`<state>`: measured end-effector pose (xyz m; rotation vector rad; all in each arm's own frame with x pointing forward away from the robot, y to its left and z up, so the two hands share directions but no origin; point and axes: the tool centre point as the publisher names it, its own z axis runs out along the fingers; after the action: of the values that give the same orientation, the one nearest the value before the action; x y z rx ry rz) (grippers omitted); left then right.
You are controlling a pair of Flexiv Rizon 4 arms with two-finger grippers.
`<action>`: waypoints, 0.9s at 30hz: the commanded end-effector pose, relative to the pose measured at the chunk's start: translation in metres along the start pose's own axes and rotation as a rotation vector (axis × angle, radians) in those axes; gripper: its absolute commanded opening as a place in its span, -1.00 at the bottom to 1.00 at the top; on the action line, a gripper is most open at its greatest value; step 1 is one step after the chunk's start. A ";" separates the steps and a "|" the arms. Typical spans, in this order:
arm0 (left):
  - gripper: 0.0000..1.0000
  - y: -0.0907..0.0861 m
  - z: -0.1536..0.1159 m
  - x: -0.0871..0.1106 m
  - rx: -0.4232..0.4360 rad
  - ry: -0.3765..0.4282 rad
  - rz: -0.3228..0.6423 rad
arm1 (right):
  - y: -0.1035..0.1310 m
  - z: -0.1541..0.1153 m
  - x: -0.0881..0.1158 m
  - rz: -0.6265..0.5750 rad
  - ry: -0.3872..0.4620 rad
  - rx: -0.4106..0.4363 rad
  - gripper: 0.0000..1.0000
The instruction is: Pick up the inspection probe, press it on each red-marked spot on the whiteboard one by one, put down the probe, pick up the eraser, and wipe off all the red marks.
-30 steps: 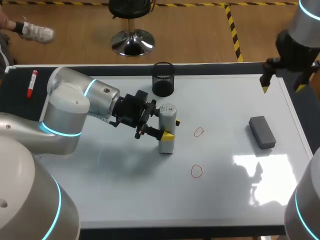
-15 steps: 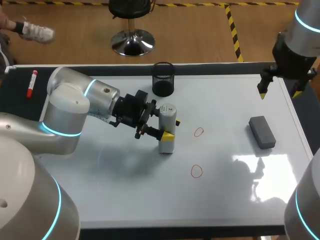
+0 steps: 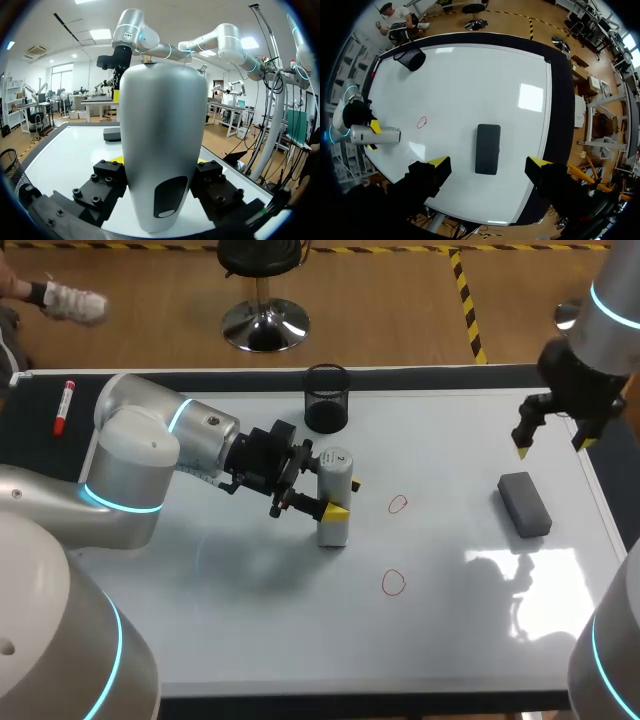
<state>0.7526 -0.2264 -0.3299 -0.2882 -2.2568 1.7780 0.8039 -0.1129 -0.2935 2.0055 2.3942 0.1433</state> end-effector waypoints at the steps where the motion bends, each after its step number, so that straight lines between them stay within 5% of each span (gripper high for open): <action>1: -1.00 0.009 0.002 0.002 0.002 0.000 -0.001 | -0.003 0.014 0.000 -0.013 -0.005 -0.002 1.00; 27: -1.00 0.009 0.002 0.002 0.002 0.000 -0.001 | -0.024 0.063 0.014 -0.099 0.002 0.045 1.00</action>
<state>0.7526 -0.2264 -0.3299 -0.2882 -2.2567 1.7780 0.7833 -0.0974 -0.3539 1.9019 2.5117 0.0781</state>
